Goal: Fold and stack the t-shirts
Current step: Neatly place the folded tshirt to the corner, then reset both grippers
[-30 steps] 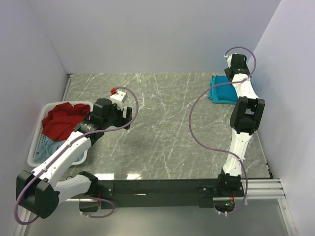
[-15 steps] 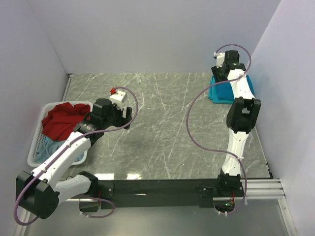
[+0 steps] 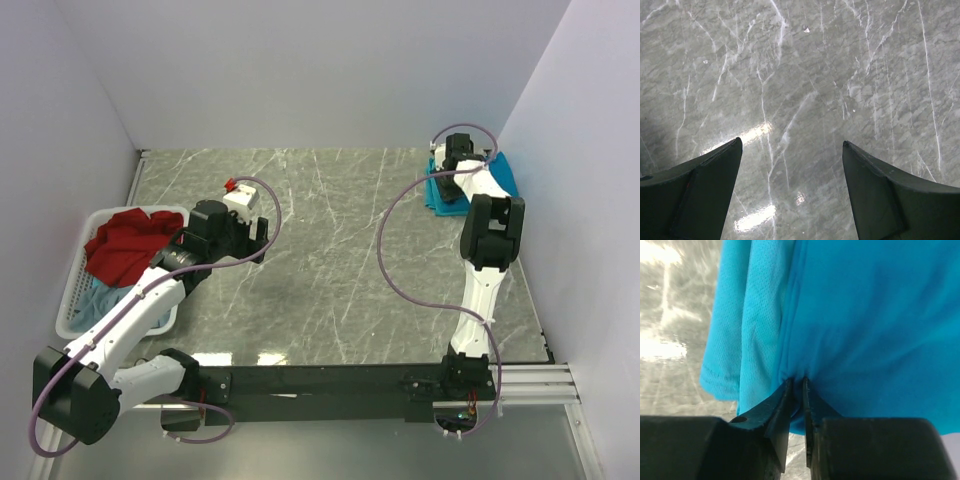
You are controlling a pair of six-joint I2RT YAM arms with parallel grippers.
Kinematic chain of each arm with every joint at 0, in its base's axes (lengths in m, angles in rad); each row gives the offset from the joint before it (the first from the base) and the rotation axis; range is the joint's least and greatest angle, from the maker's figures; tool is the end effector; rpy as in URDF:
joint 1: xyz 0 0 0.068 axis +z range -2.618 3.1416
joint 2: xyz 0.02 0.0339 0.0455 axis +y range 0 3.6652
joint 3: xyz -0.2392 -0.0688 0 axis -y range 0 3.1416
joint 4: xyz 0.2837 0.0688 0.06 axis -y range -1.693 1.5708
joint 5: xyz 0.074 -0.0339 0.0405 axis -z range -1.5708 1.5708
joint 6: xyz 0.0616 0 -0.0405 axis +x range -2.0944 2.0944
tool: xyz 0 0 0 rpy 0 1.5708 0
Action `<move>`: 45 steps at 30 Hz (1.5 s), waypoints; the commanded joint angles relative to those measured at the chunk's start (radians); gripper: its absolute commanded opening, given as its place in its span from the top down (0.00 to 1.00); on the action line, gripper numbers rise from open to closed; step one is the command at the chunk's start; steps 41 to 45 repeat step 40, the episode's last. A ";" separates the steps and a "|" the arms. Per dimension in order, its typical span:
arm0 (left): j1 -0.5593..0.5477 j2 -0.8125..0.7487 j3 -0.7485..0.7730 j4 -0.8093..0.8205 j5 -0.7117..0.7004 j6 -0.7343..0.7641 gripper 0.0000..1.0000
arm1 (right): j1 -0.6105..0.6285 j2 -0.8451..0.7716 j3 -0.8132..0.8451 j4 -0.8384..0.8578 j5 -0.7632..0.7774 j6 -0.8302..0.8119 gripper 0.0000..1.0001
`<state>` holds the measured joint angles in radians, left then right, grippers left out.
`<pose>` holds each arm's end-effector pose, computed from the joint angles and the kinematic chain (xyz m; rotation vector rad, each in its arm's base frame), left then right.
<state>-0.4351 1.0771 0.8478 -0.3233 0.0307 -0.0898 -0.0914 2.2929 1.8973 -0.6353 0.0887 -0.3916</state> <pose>0.2821 -0.1332 0.2469 0.3861 2.1072 -0.3420 0.5299 -0.0540 0.1229 -0.3605 2.5989 -0.2867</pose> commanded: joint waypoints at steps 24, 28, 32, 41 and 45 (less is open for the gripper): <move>0.240 -0.129 -0.018 0.176 0.100 -0.204 0.01 | 0.122 -0.869 -0.553 0.434 -0.121 0.135 0.28; 0.341 -0.169 -0.010 0.141 -0.018 -0.264 0.01 | 0.096 -0.992 -0.693 0.415 -0.238 0.259 0.02; 0.355 -0.230 -0.059 0.124 -0.110 -0.234 0.00 | 0.097 -1.118 -0.831 0.502 -0.161 0.443 0.02; 0.357 -0.272 -0.107 0.145 -0.100 -0.211 0.01 | 0.061 -1.329 -1.004 0.628 -0.130 0.477 0.00; 0.357 -0.272 -0.107 0.145 -0.100 -0.211 0.01 | 0.061 -1.329 -1.004 0.628 -0.130 0.477 0.00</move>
